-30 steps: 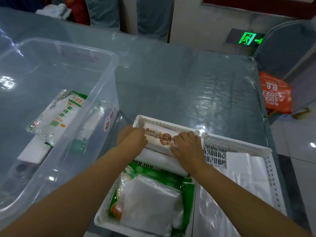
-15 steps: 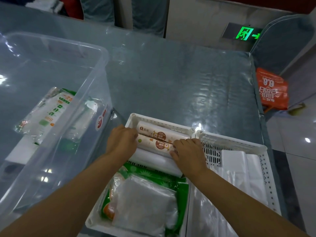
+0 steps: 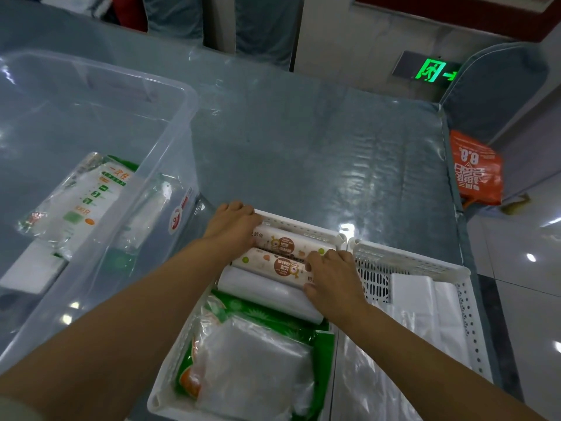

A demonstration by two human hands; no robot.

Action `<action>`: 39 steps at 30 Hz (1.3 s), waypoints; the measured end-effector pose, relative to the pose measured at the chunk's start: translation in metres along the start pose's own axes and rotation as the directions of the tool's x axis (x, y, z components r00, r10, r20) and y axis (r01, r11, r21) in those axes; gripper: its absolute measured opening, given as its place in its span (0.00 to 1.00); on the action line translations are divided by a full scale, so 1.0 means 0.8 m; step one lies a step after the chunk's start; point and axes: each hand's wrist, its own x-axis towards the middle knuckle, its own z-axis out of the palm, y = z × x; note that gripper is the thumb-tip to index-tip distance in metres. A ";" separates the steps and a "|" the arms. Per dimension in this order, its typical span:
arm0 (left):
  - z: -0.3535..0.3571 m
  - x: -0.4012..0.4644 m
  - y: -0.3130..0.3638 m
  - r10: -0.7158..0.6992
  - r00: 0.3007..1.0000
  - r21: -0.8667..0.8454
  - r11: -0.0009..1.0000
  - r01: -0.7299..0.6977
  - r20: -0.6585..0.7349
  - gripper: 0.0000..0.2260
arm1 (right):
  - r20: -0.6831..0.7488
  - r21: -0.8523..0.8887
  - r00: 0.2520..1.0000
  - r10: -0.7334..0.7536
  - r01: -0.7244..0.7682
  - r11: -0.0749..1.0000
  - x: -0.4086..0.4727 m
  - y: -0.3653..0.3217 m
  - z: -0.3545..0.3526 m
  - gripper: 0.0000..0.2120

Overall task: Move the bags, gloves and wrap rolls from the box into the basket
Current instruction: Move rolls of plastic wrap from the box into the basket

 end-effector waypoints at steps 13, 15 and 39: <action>0.004 -0.049 0.016 0.171 0.984 -0.173 0.969 -0.178 -0.058 0.30 | -0.036 -0.035 0.996 -0.077 0.076 0.997 0.007 0.007 -0.002 0.13; 0.018 -0.073 0.022 0.262 0.962 -0.159 0.956 -0.248 0.076 0.40 | -0.038 0.000 0.997 -0.069 0.069 0.998 0.005 0.009 -0.004 0.13; -0.234 -0.173 -0.035 -0.006 0.996 -0.014 1.000 0.005 -0.094 0.18 | -0.450 0.110 0.872 -0.195 0.270 0.956 0.034 -0.104 -0.114 0.11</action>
